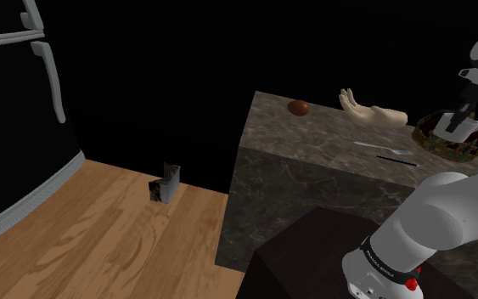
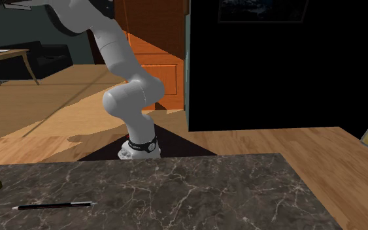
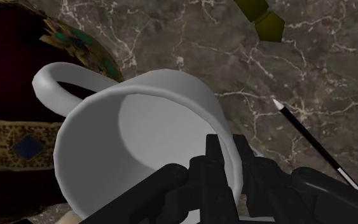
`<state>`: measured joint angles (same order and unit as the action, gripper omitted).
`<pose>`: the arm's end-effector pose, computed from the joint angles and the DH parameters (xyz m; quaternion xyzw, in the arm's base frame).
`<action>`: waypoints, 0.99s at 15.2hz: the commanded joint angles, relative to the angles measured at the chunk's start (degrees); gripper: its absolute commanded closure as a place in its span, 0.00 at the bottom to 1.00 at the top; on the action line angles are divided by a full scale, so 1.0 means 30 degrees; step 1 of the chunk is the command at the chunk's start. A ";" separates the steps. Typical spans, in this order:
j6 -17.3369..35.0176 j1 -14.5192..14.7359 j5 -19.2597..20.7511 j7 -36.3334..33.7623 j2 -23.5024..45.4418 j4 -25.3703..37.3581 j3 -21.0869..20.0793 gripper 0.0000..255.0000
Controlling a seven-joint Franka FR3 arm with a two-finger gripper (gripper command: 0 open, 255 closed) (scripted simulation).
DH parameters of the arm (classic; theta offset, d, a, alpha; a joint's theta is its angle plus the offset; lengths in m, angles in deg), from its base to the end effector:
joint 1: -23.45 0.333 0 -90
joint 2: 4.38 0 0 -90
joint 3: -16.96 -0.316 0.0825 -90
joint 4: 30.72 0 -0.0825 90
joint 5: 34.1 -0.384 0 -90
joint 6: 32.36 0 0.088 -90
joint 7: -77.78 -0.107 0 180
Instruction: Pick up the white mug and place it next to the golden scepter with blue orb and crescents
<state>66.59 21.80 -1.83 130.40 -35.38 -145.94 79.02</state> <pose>0.1019 -0.4905 0.5339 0.9989 -0.0191 -0.0315 0.0282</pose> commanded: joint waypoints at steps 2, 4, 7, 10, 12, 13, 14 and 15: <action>0.0696 -0.0027 0.0206 -0.0116 -0.0058 -0.0678 0.0304 1.00; 0.1171 -0.0008 0.0329 -0.0204 -0.0059 -0.1115 0.0534 1.00; 0.1892 0.0054 0.0510 -0.0328 -0.0028 -0.1741 0.0921 1.00; 0.2625 0.0158 0.0687 -0.0443 0.0042 -0.2331 0.1359 1.00; 0.3121 0.0254 0.0800 -0.0513 0.0112 -0.2706 0.1680 1.00; 0.3372 0.0309 0.0855 -0.0547 0.0154 -0.2888 0.1850 1.00; 0.3624 0.0372 0.0909 -0.0579 0.0201 -0.3066 0.2026 1.00; 0.3878 0.0440 0.0962 -0.0611 0.0251 -0.3240 0.2210 1.00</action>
<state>77.30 22.86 0.83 128.47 -34.80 -155.17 84.80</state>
